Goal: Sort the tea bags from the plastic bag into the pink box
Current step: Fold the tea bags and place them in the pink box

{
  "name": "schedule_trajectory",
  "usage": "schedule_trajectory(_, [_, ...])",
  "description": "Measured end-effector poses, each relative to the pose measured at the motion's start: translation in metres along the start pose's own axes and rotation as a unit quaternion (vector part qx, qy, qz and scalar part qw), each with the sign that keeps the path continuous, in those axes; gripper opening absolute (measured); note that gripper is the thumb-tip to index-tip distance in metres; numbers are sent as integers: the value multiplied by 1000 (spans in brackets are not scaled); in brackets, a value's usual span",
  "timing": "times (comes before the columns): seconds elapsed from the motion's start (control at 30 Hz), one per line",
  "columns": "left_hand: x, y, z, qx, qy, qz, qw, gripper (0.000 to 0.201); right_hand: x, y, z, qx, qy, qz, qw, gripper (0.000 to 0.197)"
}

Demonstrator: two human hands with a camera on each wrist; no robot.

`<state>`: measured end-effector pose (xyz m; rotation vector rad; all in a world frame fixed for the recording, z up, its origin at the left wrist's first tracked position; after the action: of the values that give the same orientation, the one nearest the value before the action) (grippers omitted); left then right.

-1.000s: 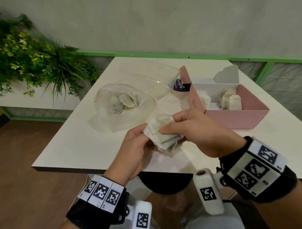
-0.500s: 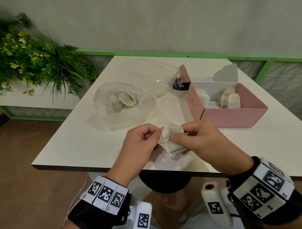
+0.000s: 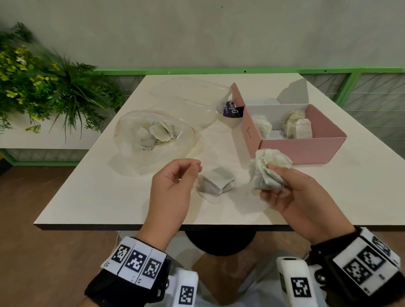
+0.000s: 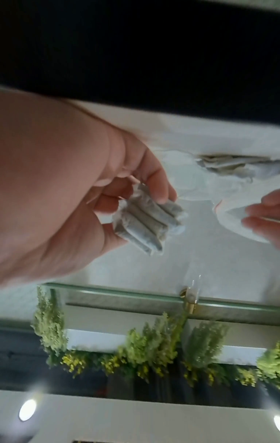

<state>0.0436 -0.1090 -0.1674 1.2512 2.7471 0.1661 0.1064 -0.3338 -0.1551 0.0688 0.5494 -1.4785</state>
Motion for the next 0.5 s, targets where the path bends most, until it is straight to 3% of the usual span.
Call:
schedule_trajectory(0.07, [-4,-5,1,-64,105,7,992,15,1,2,1,-21,39,-7,999,25])
schedule_trajectory(0.2, [-16,-12,6,-228,316,36,920,24,2,4,1,-24,59,-10,998,27])
schedule_trajectory(0.27, [-19,-13,9,-246,364,35,898,25,2,4,1,-18,55,-10,998,24])
schedule_trajectory(0.37, [-20,-12,7,-238,394,33,887,11,2,3,0,-17,56,-11,998,21])
schedule_trajectory(0.5, [-19,-11,8,-227,341,48,911,7,1,4,3,-25,36,-10,999,23])
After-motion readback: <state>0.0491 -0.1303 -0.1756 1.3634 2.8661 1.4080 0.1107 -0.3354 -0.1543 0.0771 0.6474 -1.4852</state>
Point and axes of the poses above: each hand's wrist, its own y-axis towards the middle knuckle, its own x-axis out of the back of the hand, z = x × y, the point moved 1 cm from there along y, towards the middle knuckle, and after that the axes turned 12 degrees about -z, right-handed, at the moved point
